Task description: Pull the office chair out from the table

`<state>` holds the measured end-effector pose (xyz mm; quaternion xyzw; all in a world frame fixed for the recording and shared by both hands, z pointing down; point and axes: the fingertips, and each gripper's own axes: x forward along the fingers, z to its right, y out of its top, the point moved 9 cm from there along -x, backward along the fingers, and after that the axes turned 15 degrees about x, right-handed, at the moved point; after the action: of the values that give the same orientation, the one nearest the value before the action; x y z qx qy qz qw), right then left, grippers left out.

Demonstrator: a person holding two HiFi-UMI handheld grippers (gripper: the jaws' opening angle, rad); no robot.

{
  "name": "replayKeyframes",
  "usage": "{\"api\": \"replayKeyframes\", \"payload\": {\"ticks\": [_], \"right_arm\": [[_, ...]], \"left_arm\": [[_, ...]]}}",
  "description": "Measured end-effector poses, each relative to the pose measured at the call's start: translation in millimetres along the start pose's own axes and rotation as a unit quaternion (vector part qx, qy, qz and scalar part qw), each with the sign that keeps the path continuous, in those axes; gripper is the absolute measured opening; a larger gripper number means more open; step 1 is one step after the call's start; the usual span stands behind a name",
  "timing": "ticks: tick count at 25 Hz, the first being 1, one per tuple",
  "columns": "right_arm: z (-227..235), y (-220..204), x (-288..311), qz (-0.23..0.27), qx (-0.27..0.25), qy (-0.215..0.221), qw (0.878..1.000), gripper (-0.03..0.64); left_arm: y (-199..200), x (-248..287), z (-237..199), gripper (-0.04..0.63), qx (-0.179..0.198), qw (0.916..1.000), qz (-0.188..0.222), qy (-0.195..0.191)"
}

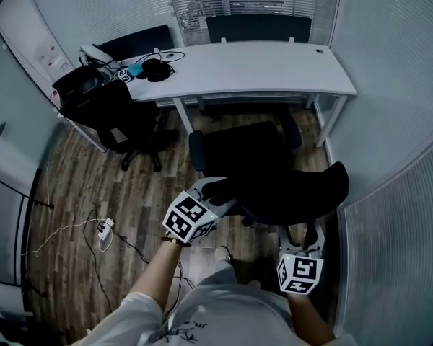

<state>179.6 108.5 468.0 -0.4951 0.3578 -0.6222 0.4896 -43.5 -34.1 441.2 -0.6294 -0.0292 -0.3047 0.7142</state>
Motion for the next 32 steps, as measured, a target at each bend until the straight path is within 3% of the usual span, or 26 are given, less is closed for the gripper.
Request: {"api": "replayKeyframes", "payload": {"ticks": [15,32], "right_arm": [[9.3,-11.1,-57.7,-0.001,-0.005,0.001,1.000,0.268],[23.0,-25.8,-112.9,-0.001,-0.005,-0.001,1.000,0.268]], "left_arm": [[7.4,-15.4,54.4,0.210,0.000,1.0000,-0.004,-0.006],[9.8,-29.3,115.9,0.210,-0.007,0.9998,0.002,0.016]]}}
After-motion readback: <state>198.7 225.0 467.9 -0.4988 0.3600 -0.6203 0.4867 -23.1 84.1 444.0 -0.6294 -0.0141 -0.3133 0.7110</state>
